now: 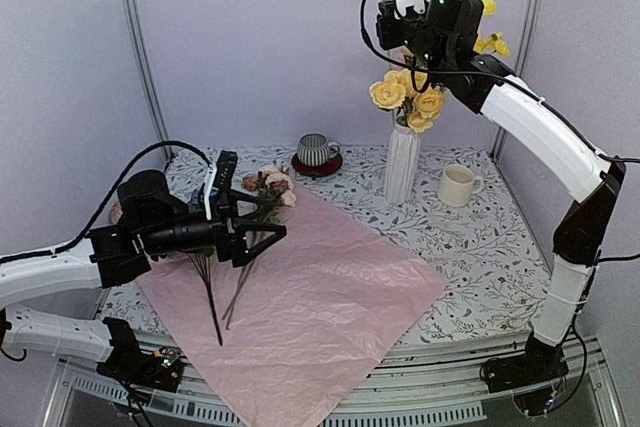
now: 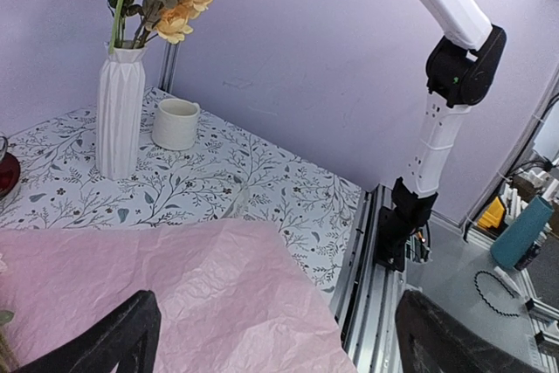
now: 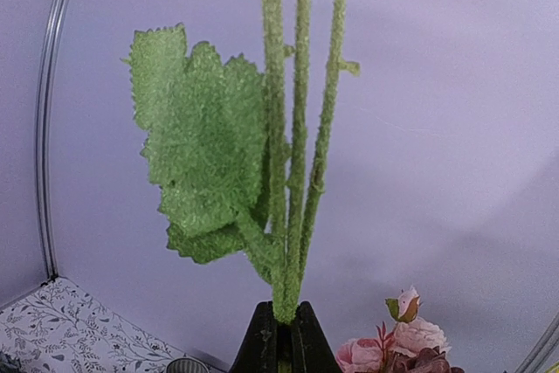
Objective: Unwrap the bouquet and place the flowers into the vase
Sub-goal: Place the fake flower in the vase.
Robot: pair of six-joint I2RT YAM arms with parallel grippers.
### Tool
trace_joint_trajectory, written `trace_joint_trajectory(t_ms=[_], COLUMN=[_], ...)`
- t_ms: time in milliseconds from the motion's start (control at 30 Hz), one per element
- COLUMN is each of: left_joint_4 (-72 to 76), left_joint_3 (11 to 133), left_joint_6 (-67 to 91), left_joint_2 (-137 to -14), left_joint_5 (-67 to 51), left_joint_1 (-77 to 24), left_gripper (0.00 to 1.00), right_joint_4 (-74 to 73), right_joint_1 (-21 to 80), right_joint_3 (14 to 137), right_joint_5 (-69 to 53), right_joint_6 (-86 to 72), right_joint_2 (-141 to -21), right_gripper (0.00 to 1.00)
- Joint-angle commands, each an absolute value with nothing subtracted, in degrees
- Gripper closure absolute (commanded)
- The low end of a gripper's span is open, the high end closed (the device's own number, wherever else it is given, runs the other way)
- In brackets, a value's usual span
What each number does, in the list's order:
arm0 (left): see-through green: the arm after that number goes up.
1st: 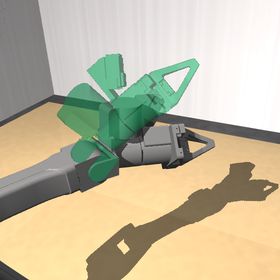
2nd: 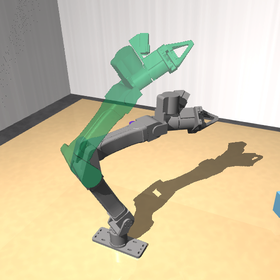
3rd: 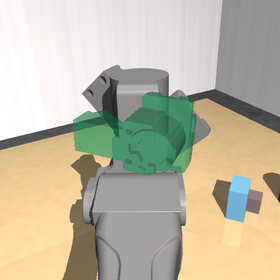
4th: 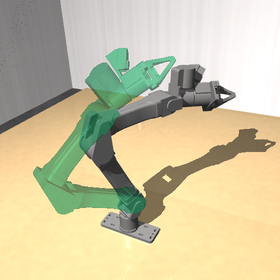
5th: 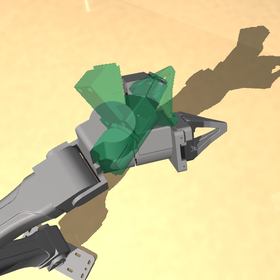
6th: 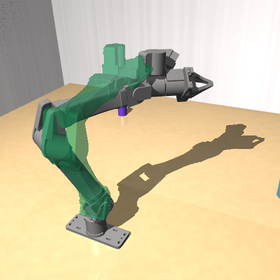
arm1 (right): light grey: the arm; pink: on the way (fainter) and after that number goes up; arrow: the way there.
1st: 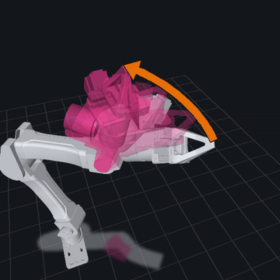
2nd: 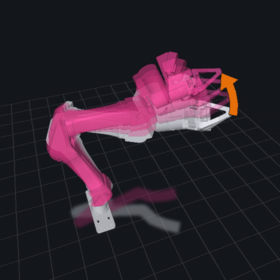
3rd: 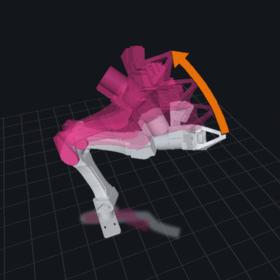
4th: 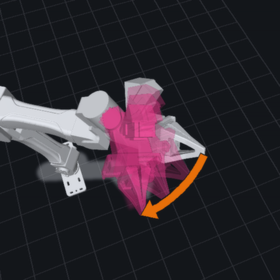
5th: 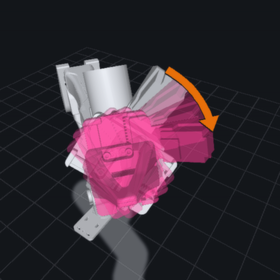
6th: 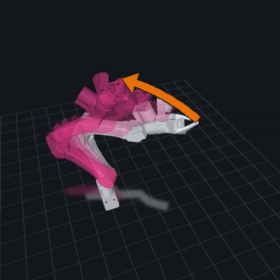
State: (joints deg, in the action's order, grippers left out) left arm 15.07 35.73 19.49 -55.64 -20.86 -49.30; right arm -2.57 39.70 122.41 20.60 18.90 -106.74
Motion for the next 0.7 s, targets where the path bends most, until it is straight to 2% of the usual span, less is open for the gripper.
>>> trace_joint_trajectory(t_ms=[0,367,667], left_joint_4=[15.53,15.39,15.45], left_joint_3=[36.12,36.46,36.48], left_joint_6=[19.21,19.41,19.51], left_joint_2=[-56.23,-56.42,-56.83], left_joint_5=[-20.66,-20.67,-20.74], left_joint_1=[-49.59,-49.57,-49.57], left_gripper=[0.04,0.04,0.04], right_joint_4=[-2.58,3.5,4.83], right_joint_1=[39.3,39.2,39.2], right_joint_3=[123.7,118.81,118.04], right_joint_5=[23.45,17.12,18.44], right_joint_6=[19.67,18.63,19.57], right_joint_2=[-104.96,-101.07,-99.56], right_gripper=[0.99,0.99,0.99])
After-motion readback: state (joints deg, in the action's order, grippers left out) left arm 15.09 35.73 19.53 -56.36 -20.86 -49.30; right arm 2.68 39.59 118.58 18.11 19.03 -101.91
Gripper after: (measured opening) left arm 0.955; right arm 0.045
